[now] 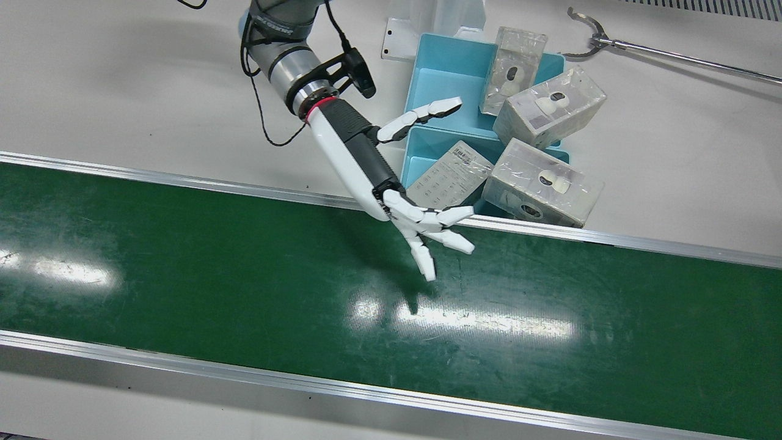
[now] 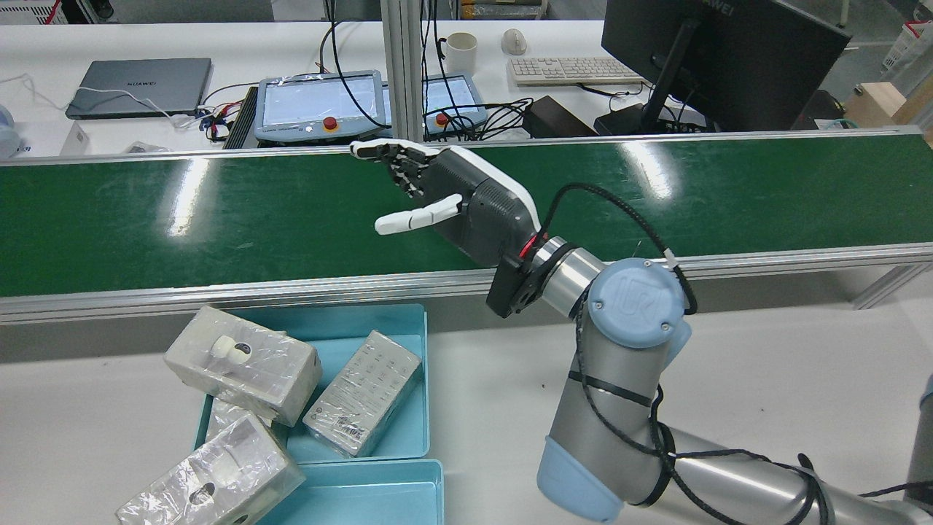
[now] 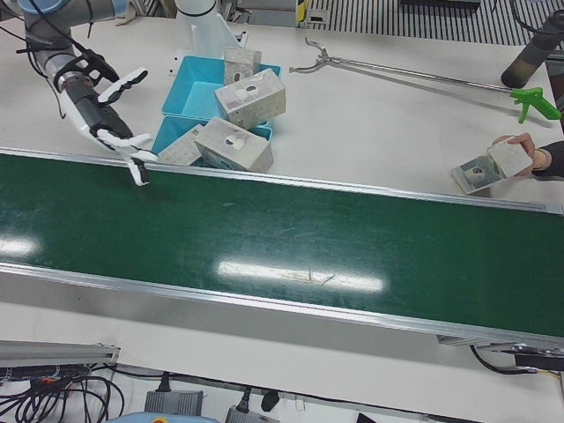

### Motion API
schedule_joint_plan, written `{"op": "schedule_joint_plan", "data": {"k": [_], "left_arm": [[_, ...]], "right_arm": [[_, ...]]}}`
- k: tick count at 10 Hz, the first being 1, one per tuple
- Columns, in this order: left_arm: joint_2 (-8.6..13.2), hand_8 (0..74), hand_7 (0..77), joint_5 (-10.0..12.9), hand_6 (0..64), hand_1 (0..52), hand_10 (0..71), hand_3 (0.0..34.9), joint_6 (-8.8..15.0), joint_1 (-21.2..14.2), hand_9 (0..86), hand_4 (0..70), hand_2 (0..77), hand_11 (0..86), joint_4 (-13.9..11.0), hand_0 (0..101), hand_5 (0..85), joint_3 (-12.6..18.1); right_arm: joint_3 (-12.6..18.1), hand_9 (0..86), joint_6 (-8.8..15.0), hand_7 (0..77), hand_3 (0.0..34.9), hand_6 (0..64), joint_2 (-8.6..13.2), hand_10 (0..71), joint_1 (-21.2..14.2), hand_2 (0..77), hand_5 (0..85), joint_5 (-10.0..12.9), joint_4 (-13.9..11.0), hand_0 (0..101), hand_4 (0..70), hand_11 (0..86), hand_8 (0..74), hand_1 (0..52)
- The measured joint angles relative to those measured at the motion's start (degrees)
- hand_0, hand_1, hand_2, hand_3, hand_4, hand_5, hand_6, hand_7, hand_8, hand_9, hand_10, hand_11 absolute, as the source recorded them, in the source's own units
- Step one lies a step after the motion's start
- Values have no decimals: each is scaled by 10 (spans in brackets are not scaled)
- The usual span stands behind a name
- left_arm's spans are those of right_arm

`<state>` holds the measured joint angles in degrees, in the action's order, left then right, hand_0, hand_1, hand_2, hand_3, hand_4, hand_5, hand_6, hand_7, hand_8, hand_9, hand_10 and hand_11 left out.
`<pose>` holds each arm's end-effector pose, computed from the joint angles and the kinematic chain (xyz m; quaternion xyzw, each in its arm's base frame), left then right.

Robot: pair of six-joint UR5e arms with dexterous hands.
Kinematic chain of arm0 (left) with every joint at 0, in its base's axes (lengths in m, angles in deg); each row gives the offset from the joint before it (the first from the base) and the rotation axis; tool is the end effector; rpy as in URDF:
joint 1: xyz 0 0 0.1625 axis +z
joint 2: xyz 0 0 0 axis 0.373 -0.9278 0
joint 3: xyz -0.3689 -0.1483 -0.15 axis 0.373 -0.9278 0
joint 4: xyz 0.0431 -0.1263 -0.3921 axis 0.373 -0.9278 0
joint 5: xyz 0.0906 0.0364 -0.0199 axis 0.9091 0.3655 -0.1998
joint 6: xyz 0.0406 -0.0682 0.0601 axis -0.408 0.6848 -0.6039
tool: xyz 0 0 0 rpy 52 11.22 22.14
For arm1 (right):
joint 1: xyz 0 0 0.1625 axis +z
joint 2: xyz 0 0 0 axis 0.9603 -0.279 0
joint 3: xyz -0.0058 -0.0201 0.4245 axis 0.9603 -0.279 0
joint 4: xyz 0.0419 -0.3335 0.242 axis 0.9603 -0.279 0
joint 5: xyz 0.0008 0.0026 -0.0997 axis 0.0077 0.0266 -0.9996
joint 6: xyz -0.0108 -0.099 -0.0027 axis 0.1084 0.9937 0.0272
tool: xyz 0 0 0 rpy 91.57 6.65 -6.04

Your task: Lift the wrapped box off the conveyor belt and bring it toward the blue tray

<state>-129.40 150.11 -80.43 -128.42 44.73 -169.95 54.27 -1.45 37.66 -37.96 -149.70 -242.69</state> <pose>-0.2511 -0.5097 0.4721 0.0967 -0.6779 0.7281 0.0321 -0.4194 -0.5101 0.2070 -0.2735 -0.8158 0.4979 0.1085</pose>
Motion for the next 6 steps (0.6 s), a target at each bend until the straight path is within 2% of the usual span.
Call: {"op": "schedule_joint_plan", "data": {"k": [1,3,5,6], "left_arm": [[0,5,5,0,5,0,5,0,0,0,0,0,11,5,0,0,11,0],[0,5,5,0,5,0,5,0,0,0,5,0,11,5,0,0,11,0],[0,5,5,0,5,0,5,0,0,0,0,0,11,5,0,0,11,0],[0,5,5,0,5,0,0,0,0,0,5,0,11,5,0,0,11,0]], "right_arm": [[12,22,0,93,0,65,-24,0,35,131,278,1,-2,492,147,5,0,180],[20,27,-1,76,0,65,-65,0,95,169,295,2,-3,497,142,5,0,180],[19,16,-7,76,0,65,-103,0,134,180,305,3,-4,493,142,5,0,180],[19,16,-9,60,0,44,-120,0,147,180,305,3,-4,493,131,5,0,180]]}}
